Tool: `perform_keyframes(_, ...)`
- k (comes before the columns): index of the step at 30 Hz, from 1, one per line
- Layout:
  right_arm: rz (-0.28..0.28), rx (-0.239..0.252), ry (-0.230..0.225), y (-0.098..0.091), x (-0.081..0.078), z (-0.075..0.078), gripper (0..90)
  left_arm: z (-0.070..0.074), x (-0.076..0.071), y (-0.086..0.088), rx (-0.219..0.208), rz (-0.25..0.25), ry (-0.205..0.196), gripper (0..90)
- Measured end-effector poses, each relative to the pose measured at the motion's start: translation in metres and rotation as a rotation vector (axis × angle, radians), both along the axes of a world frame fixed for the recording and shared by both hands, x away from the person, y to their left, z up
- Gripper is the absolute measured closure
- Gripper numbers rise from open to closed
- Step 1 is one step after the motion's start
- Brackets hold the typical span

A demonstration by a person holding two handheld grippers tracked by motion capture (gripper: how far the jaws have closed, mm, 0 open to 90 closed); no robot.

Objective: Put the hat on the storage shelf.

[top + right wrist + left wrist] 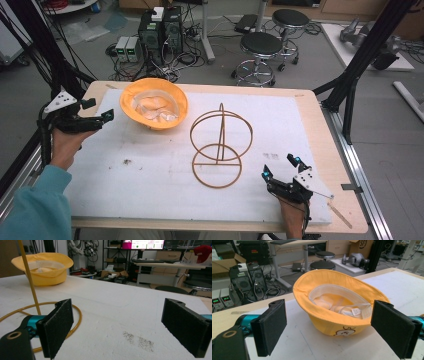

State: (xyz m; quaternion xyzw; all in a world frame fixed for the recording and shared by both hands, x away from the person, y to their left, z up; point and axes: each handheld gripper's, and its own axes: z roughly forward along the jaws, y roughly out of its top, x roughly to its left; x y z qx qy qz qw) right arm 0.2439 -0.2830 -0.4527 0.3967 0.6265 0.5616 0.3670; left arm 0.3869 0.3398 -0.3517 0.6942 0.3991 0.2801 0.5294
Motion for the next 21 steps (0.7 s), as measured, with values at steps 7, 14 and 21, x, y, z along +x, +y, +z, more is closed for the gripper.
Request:
perform_keyframes(7, 0.000, -0.007, -0.001, 0.000, 0.001, 0.000, 9.5, 0.007, 0.033, -0.001, -0.030, -0.027, 0.091, 13.6)
perform_keyframes(14, -0.002, -0.011, -0.002, 0.000, 0.001, 0.000, 9.5, 0.006, 0.055, -0.008, -0.013, -0.021, 0.139, 13.7)
perform_keyframes(21, 0.001, -0.011, -0.001, 0.001, 0.000, 0.000, 9.5, -0.010, 0.068, -0.004, 0.009, -0.001, 0.231, 13.7)
